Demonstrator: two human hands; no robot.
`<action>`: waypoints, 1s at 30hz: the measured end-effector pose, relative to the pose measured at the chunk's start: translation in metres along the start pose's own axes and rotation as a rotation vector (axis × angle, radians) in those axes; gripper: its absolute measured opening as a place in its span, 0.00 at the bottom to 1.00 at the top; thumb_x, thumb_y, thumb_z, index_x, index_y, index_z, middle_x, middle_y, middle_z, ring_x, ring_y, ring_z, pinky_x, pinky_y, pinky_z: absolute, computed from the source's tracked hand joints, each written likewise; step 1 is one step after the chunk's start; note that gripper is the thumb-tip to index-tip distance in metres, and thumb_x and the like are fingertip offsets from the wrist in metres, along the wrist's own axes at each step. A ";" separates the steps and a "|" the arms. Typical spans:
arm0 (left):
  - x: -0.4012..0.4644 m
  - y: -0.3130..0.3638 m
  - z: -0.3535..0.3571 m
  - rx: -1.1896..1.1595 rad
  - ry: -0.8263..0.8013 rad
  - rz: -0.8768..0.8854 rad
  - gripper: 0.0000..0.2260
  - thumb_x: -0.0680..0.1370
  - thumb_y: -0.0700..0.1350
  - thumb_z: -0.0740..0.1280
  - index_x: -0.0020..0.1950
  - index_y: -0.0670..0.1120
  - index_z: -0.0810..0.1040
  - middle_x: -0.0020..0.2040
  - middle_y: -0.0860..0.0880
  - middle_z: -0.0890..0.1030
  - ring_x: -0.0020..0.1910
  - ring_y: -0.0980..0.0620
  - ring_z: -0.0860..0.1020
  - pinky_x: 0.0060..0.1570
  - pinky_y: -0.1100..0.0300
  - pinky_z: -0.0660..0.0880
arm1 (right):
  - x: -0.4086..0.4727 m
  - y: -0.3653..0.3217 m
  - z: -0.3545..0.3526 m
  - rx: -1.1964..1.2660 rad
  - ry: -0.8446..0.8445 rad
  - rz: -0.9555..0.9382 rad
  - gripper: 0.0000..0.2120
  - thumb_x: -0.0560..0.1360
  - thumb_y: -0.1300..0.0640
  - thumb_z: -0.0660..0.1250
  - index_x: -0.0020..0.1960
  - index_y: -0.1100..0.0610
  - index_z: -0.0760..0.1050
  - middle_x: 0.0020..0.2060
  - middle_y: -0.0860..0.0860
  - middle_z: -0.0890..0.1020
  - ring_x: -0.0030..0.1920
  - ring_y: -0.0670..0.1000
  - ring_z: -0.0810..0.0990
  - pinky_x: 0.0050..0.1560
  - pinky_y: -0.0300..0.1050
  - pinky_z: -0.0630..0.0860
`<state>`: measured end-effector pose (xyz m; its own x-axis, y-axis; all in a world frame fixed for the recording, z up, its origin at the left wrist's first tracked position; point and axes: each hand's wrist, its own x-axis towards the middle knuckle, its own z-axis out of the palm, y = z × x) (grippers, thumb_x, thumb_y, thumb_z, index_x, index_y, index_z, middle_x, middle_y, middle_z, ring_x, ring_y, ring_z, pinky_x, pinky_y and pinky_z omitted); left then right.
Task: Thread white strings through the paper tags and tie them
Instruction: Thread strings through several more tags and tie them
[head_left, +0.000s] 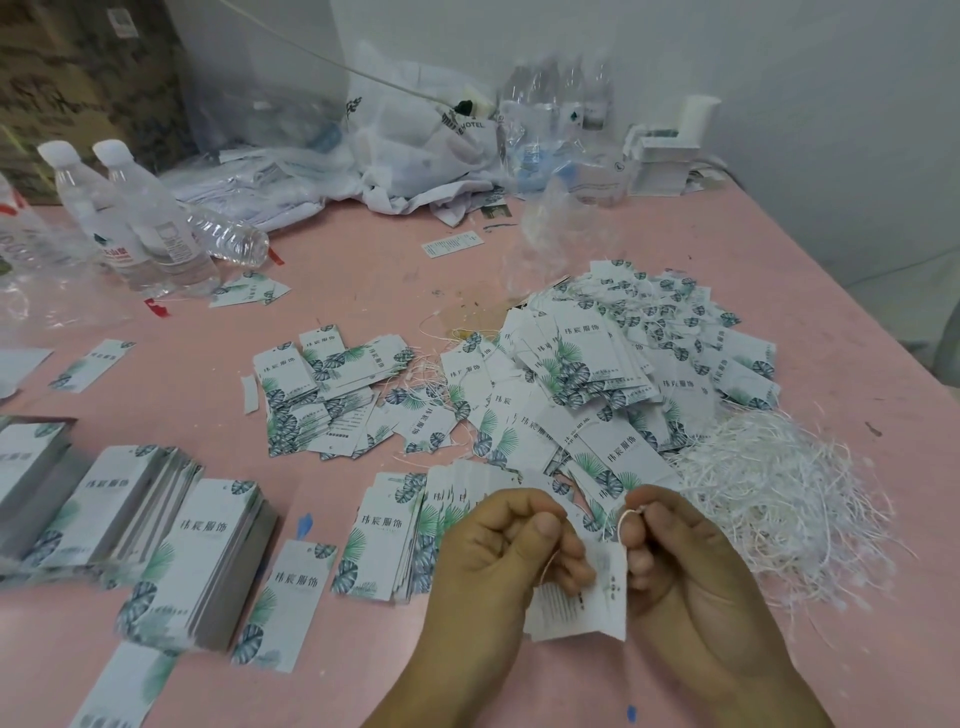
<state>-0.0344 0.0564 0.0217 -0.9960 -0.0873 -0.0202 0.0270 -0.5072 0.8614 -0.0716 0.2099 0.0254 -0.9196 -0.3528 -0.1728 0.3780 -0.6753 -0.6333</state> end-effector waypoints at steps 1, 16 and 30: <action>0.000 0.001 0.000 -0.042 -0.017 -0.012 0.06 0.74 0.41 0.68 0.43 0.47 0.85 0.36 0.42 0.83 0.32 0.48 0.82 0.34 0.61 0.78 | 0.001 -0.002 -0.002 -0.002 0.001 -0.018 0.25 0.46 0.55 0.87 0.39 0.59 0.84 0.28 0.55 0.80 0.22 0.46 0.75 0.22 0.36 0.73; 0.005 0.023 -0.015 -0.560 -0.183 -0.094 0.18 0.61 0.31 0.79 0.50 0.36 0.85 0.51 0.35 0.84 0.50 0.41 0.85 0.47 0.56 0.82 | 0.004 -0.008 -0.011 0.171 -0.023 -0.063 0.18 0.54 0.59 0.85 0.40 0.56 0.83 0.29 0.51 0.78 0.26 0.45 0.74 0.25 0.36 0.73; 0.003 0.021 -0.007 -0.456 0.016 -0.137 0.21 0.49 0.39 0.87 0.38 0.41 0.86 0.39 0.38 0.85 0.33 0.49 0.85 0.30 0.63 0.81 | -0.002 0.001 -0.001 0.258 -0.187 0.089 0.16 0.82 0.70 0.47 0.61 0.73 0.70 0.49 0.67 0.79 0.51 0.61 0.78 0.55 0.51 0.72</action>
<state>-0.0363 0.0394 0.0362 -0.9917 -0.0051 -0.1286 -0.0658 -0.8390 0.5401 -0.0699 0.2105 0.0246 -0.8554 -0.5143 -0.0617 0.4922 -0.7699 -0.4061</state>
